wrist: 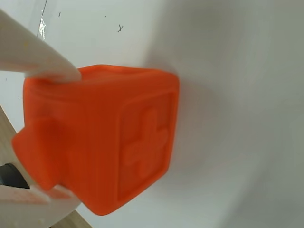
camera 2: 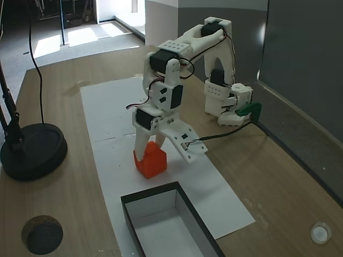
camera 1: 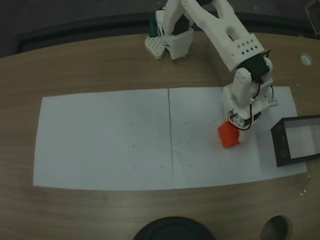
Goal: Grab a orange square and put it in the box.
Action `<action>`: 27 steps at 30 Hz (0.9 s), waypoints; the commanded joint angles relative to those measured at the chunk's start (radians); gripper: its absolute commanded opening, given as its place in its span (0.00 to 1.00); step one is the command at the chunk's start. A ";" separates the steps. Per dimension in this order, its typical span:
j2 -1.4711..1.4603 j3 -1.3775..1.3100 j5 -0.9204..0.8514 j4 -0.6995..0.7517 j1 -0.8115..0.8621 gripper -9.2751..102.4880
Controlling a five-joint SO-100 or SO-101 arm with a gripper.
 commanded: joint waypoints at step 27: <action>-0.278 -1.264 -0.092 0.295 -0.293 0.17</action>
